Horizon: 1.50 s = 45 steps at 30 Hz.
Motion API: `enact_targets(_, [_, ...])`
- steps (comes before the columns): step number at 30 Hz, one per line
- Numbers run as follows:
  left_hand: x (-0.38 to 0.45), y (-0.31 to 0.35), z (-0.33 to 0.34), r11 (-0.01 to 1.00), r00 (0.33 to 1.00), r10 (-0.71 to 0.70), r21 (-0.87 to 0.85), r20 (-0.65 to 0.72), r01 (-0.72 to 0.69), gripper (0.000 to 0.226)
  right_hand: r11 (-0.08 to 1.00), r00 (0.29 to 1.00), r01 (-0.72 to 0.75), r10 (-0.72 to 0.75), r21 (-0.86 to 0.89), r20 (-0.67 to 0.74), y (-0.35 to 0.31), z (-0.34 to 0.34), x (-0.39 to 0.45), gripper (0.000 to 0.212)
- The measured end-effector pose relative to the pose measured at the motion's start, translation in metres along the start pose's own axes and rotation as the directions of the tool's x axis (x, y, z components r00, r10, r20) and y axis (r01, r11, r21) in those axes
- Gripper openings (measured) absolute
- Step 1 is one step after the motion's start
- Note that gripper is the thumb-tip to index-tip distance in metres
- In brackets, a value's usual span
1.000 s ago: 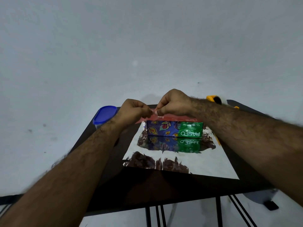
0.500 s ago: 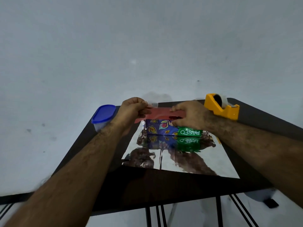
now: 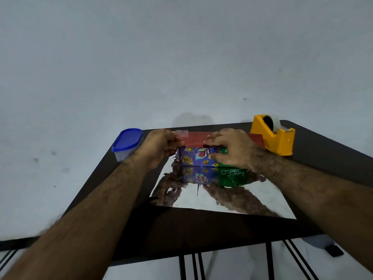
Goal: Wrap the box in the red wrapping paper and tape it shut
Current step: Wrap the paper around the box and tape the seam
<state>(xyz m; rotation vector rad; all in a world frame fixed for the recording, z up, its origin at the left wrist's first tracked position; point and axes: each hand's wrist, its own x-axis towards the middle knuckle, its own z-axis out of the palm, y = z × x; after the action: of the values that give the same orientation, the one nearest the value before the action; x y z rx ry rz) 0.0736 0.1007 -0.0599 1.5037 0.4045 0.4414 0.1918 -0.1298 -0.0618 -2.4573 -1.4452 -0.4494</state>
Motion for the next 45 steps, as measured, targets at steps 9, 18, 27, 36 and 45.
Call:
enact_targets(9, [0.001, 0.007, -0.006, 0.999, 0.999, 0.020, 0.043, 0.033, -0.021, 0.018, 0.992, 0.958, 0.118, -0.124, -0.037, -0.258, 0.003, 0.031, -0.003, 0.035])
enact_targets(18, [-0.008, 0.027, 0.007, 0.976, 0.998, -0.017, 0.217, -0.061, 0.030, 0.023, 0.993, 0.935, 0.116, -0.101, 0.024, -0.339, 0.001, 0.043, -0.007, 0.040])
enact_targets(27, [-0.023, 0.026, 0.030, 0.966, 0.991, -0.045, 0.246, -0.129, 0.076, 0.012, 0.993, 0.924, 0.106, -0.082, 0.044, -0.373, 0.002, 0.045, -0.003, 0.028])
enact_targets(36, [-0.019, 0.011, 0.031, 0.970, 0.980, -0.074, 0.214, -0.185, 0.114, 0.016, 0.993, 0.925, 0.103, -0.074, 0.059, -0.373, 0.000, 0.046, -0.002, 0.030])
enact_targets(45, [-0.008, 0.005, 0.034, 0.751, 0.951, 0.091, 0.647, -0.297, 0.130, 0.036, 0.996, 0.930, 0.083, -0.063, 0.039, -0.362, -0.002, 0.042, -0.001, 0.029])
